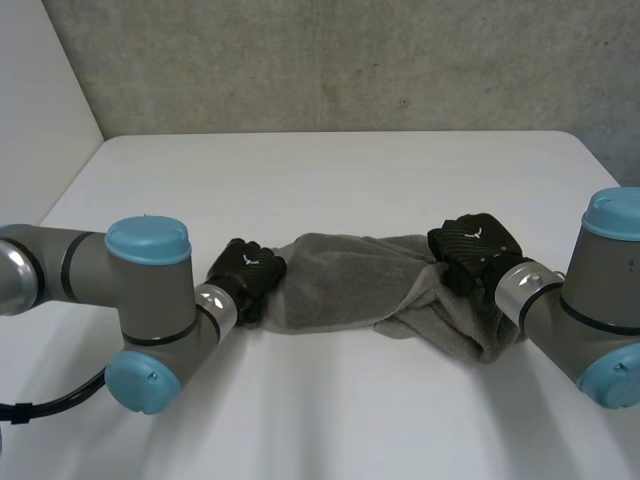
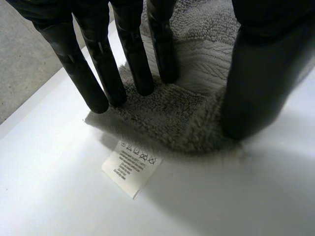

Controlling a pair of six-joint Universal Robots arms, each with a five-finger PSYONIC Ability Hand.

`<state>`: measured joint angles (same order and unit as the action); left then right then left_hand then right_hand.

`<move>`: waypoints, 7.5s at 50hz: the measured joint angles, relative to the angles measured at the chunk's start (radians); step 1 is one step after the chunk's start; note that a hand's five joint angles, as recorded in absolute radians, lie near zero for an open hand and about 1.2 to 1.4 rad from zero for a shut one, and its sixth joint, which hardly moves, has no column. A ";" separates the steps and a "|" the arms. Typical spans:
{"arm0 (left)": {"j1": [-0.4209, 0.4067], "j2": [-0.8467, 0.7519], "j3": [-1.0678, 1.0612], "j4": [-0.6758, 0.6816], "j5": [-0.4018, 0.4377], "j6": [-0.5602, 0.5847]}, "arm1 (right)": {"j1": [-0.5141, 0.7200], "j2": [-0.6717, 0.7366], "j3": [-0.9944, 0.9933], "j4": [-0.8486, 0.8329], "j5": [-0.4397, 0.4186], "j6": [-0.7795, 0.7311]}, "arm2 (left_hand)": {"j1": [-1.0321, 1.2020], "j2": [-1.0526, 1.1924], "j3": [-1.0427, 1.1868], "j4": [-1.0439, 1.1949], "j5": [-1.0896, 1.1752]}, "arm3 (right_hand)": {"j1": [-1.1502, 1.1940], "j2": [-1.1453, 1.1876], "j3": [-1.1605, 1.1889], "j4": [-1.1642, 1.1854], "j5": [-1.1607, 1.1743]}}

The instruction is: Fold the towel.

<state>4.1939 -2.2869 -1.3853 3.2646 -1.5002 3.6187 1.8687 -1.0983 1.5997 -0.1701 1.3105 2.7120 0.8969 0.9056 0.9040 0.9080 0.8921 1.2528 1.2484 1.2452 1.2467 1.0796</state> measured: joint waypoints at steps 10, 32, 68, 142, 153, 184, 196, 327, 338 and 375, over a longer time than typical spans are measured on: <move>0.000 0.010 0.011 0.003 -0.003 -0.001 | 0.000 0.001 -0.001 0.000 0.001 0.000 | 0.273 0.279 0.282 0.274 0.279 | 0.000 0.000 0.000 0.000 0.000; 0.003 0.154 -0.029 0.032 -0.015 -0.021 | -0.018 -0.155 -0.030 0.038 0.000 0.005 | 0.519 0.612 0.633 0.607 0.581 | 0.000 0.000 0.000 0.001 0.000; 0.049 0.069 0.311 0.116 -0.027 -0.113 | 0.040 0.004 -0.426 0.084 0.068 -0.209 | 0.519 0.616 0.638 0.607 0.581 | 0.001 0.002 0.005 0.006 0.001; 0.251 0.391 -0.418 0.262 0.025 -0.092 | 0.154 0.263 -0.376 0.251 -0.136 -0.858 | 0.519 0.616 0.642 0.607 0.594 | -0.803 -0.820 -0.787 -0.784 -0.778; 0.266 0.391 -0.415 0.264 0.026 -0.092 | 0.154 0.312 -0.389 0.245 -0.128 -0.876 | 0.519 0.616 0.642 0.607 0.594 | -0.084 -0.068 -0.079 -0.080 -0.078; 0.287 0.425 -0.413 0.260 0.026 -0.095 | 0.158 -0.033 -0.141 0.652 0.066 -0.252 | 0.522 0.616 0.642 0.607 0.594 | -0.129 -0.123 -0.111 -0.116 -0.128; 0.284 0.424 -0.417 0.259 0.026 -0.095 | 0.159 -0.145 -0.171 0.471 -0.028 -0.208 | 0.523 0.616 0.642 0.607 0.594 | -0.759 -0.729 -0.747 -0.750 -0.789; 0.356 0.569 -0.211 0.079 0.035 -0.205 | -0.228 -0.339 -0.334 0.416 -0.021 -0.171 | 0.523 0.616 0.643 0.609 0.594 | 0.073 0.074 0.103 0.091 0.080; 0.291 0.342 0.238 0.101 0.019 -0.225 | -0.182 -0.177 -0.528 0.080 0.047 -0.088 | 0.523 0.620 0.644 0.620 0.594 | 0.073 0.074 0.103 0.091 0.080; 0.480 0.770 -0.465 0.179 0.194 -0.383 | -0.332 -0.527 -0.001 0.294 -0.227 -0.060 | 0.523 0.620 0.646 0.620 0.594 | 0.073 0.079 0.107 0.092 0.085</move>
<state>4.6740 -1.5173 -1.8502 3.4441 -1.3063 3.2352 1.5370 -1.6258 1.5991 0.1240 1.0833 2.6525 1.4203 1.5255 1.5502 1.5276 1.4863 1.3258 1.3273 1.3519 1.3383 1.1645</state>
